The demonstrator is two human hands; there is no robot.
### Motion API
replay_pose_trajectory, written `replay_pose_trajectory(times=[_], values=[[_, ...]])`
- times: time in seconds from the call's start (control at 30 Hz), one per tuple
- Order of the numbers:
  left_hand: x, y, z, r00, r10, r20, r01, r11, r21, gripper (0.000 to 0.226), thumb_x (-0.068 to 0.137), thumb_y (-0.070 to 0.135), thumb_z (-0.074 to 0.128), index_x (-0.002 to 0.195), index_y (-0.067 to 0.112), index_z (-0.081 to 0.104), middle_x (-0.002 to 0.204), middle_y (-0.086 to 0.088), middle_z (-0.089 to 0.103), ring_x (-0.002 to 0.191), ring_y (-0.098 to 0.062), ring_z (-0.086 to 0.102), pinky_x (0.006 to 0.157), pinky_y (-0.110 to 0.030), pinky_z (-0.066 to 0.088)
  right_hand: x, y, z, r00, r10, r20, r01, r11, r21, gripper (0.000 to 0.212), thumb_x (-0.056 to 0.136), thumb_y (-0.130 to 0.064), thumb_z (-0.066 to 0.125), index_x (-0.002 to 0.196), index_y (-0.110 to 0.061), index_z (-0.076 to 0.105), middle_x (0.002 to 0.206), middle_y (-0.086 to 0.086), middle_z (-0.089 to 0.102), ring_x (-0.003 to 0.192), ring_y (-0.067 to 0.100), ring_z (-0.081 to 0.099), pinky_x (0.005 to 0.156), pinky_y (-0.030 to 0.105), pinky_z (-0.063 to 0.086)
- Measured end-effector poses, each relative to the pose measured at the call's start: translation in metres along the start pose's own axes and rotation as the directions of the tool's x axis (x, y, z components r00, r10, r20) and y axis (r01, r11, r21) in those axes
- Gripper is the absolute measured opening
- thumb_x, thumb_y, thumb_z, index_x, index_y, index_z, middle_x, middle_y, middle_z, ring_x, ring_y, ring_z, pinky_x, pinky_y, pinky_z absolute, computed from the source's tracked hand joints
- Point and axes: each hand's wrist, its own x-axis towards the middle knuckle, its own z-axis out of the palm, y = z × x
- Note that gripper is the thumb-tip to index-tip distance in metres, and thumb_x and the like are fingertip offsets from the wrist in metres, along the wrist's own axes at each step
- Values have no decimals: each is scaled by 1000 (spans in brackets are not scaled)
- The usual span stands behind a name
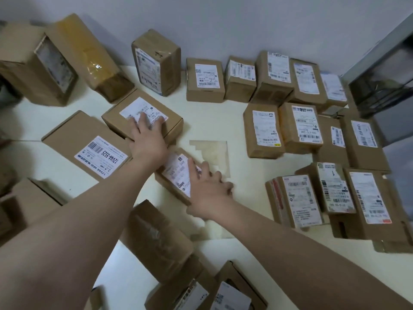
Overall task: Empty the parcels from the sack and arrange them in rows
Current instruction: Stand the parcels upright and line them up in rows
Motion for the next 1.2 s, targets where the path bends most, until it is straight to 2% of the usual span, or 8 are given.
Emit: replay_pose_trajectory(times=[0.13, 0.27, 0.4, 0.67, 0.83, 0.93, 1.07, 1.2], values=[[3, -21, 0, 996, 84, -17, -84, 996, -15, 82, 81, -3, 56, 148, 35, 29, 164, 0, 2, 151, -29, -10, 119, -58, 15, 14, 34, -6, 942, 328, -68, -303, 922, 240, 114, 80, -49, 67, 152, -24, -19, 150, 17, 6, 122, 41, 32, 89, 53, 39], [-2, -25, 6, 982, 185, -38, -185, 983, -9, 76, 81, -6, 51, 147, 31, 37, 163, 1, 14, 151, -30, 0, 119, -54, 17, 33, 63, -28, 833, 338, -438, -109, 876, 470, 93, 84, -53, 62, 154, -19, 9, 157, 19, 5, 137, 39, 21, 111, 49, 26], [-9, -22, 9, 958, 284, -31, -284, 959, -3, 78, 77, -9, 49, 145, 28, 42, 161, 3, 22, 150, -27, 8, 121, -44, 19, 41, 68, -27, 901, 96, -423, -37, 989, 145, 77, 89, -45, 60, 152, -23, 21, 160, 11, 10, 145, 32, 11, 118, 51, 16], [-10, 18, 13, 839, 522, 153, -491, 848, -200, 62, 86, 4, 58, 142, 29, 49, 160, 6, 28, 151, -21, 12, 122, -41, 9, 56, 57, -44, 866, 286, -411, -260, 958, 118, 78, 86, -25, 62, 150, -10, 21, 157, 16, 18, 141, 34, 22, 120, 50, 12], [14, 24, 0, 917, 249, -312, -330, 913, -241, 63, 88, 37, 63, 146, 25, 42, 157, 3, 31, 147, -23, 21, 118, -54, 13, 71, 29, -89, 699, 132, -703, 59, 969, 240, 70, 85, -12, 63, 147, -14, 31, 159, 11, 14, 144, 31, 17, 117, 42, 24], [44, 17, -25, 864, -114, -490, -67, 939, -336, 83, 83, 43, 67, 151, 15, 29, 158, -13, 21, 145, -33, 21, 118, -48, 16, 93, 11, -114, 725, 79, -684, 185, 934, 305, 72, 86, -23, 65, 148, -14, 29, 158, 12, 15, 142, 31, 18, 115, 40, 29], [97, 5, -70, 705, -539, -461, 275, 807, -523, 111, 73, 56, 75, 155, 14, 13, 158, -21, 11, 142, -37, 23, 117, -48, 22, 139, -11, -159, 789, 29, -614, 255, 893, 371, 84, 87, -36, 67, 153, -20, 18, 158, 15, 10, 143, 35, 14, 114, 44, 27], [141, -16, -94, 722, -627, -293, 365, 705, -608, 118, 68, 51, 82, 155, 19, 9, 154, -21, 19, 137, -36, 30, 110, -50, 33, 187, -37, -210, 814, 5, -581, 313, 839, 445, 93, 81, -45, 73, 153, -27, 17, 159, 15, 7, 144, 39, 13, 116, 48, 22]])
